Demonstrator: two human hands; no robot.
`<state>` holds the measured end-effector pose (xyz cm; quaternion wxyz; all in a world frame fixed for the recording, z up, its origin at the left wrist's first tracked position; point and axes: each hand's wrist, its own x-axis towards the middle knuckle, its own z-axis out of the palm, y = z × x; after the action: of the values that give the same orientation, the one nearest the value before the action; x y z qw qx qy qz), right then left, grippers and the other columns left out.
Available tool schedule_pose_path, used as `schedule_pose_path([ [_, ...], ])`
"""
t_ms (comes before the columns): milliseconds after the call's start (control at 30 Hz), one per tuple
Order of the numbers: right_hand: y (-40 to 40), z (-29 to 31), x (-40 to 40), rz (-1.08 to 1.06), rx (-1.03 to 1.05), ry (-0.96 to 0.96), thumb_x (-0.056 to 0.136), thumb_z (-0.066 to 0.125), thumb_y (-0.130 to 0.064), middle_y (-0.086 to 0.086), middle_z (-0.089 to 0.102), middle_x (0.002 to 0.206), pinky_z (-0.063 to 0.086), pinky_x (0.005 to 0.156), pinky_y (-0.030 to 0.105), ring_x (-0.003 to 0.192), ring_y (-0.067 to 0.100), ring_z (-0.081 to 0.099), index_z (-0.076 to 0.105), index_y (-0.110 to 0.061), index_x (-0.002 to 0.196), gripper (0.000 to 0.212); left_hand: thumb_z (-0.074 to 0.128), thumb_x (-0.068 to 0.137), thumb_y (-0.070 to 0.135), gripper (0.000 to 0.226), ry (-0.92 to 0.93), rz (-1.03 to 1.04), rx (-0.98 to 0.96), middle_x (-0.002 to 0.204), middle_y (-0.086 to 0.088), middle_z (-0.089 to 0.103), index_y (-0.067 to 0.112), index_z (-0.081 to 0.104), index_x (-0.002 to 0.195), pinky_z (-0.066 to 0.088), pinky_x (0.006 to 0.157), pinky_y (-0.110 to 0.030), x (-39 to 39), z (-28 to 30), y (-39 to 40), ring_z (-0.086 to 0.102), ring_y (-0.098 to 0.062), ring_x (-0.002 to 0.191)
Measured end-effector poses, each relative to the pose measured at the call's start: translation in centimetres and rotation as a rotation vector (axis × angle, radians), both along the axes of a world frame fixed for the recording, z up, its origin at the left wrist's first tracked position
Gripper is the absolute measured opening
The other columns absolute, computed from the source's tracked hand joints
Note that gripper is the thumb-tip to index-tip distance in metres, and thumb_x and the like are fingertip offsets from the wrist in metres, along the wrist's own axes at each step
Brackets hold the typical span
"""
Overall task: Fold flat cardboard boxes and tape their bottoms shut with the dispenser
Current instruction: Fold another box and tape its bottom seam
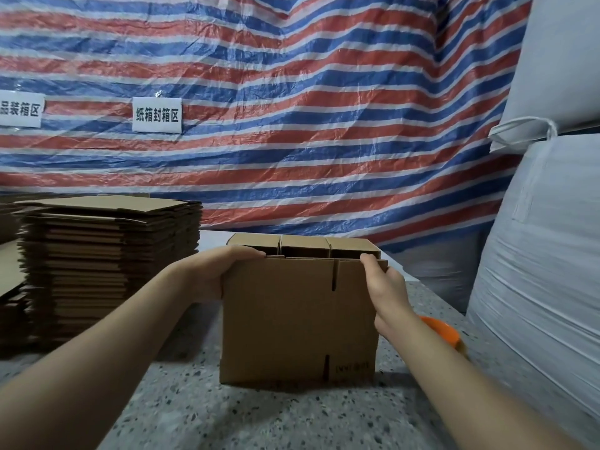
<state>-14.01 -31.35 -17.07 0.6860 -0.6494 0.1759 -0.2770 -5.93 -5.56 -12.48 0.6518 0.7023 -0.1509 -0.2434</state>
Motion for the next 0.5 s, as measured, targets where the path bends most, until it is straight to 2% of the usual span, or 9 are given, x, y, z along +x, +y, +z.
schedule_pose_path([
  [100,-0.3,0.2,-0.2,0.062,0.007,-0.045,0.098,0.054,-0.048,0.012,0.076,0.104,0.052,0.098,0.053,0.102,0.029,0.069,0.07,-0.014,0.109,0.039,0.069,0.089,0.029,0.019,0.017,-0.039,0.018,0.084,-0.01,0.073,0.014,0.08,0.089,0.058,0.063,-0.03,-0.6,0.7,-0.4,0.07,-0.017,0.067],
  [200,-0.9,0.7,-0.1,0.227,-0.027,-0.09,0.092,0.049,-0.055,0.01,0.076,0.096,0.059,0.083,0.042,0.093,0.028,0.073,0.075,-0.019,0.089,0.044,0.059,0.094,0.025,0.019,0.059,0.032,-0.078,0.077,-0.009,0.069,0.012,0.071,0.098,0.054,0.065,-0.03,-1.3,0.9,-1.6,0.066,-0.016,0.064],
  [300,-1.4,0.4,0.1,0.422,0.04,-0.038,0.09,0.049,-0.056,0.014,0.07,0.094,0.056,0.086,0.043,0.089,0.027,0.069,0.074,-0.017,0.089,0.047,0.05,0.098,0.025,0.02,0.098,0.173,-0.207,0.078,-0.008,0.064,0.011,0.062,0.105,0.047,0.072,-0.032,-2.0,-0.4,-3.3,0.06,-0.017,0.069],
  [367,-1.9,-0.5,0.2,0.471,0.059,-0.007,0.092,0.046,-0.058,0.012,0.072,0.092,0.055,0.084,0.039,0.087,0.023,0.071,0.078,-0.02,0.086,0.05,0.047,0.101,0.031,0.029,0.079,0.224,-0.213,0.083,-0.009,0.072,0.009,0.064,0.111,0.052,0.075,-0.034,-2.3,-1.8,-3.8,0.066,-0.019,0.076],
  [433,-1.8,-0.8,0.3,0.459,0.04,0.018,0.093,0.043,-0.061,0.01,0.076,0.095,0.054,0.09,0.042,0.091,0.022,0.073,0.078,-0.022,0.086,0.053,0.044,0.101,0.039,0.036,0.005,0.217,-0.202,0.087,-0.01,0.074,0.014,0.066,0.114,0.053,0.079,-0.037,-2.5,-3.0,-3.9,0.069,-0.02,0.081],
  [500,-1.3,-0.5,0.2,0.427,-0.001,0.061,0.092,0.042,-0.063,0.008,0.078,0.098,0.053,0.093,0.043,0.093,0.021,0.074,0.076,-0.021,0.093,0.054,0.041,0.1,0.048,0.043,-0.02,0.211,-0.254,0.082,-0.008,0.074,0.016,0.068,0.111,0.053,0.068,-0.033,-2.5,-3.6,-3.8,0.071,-0.018,0.071],
])
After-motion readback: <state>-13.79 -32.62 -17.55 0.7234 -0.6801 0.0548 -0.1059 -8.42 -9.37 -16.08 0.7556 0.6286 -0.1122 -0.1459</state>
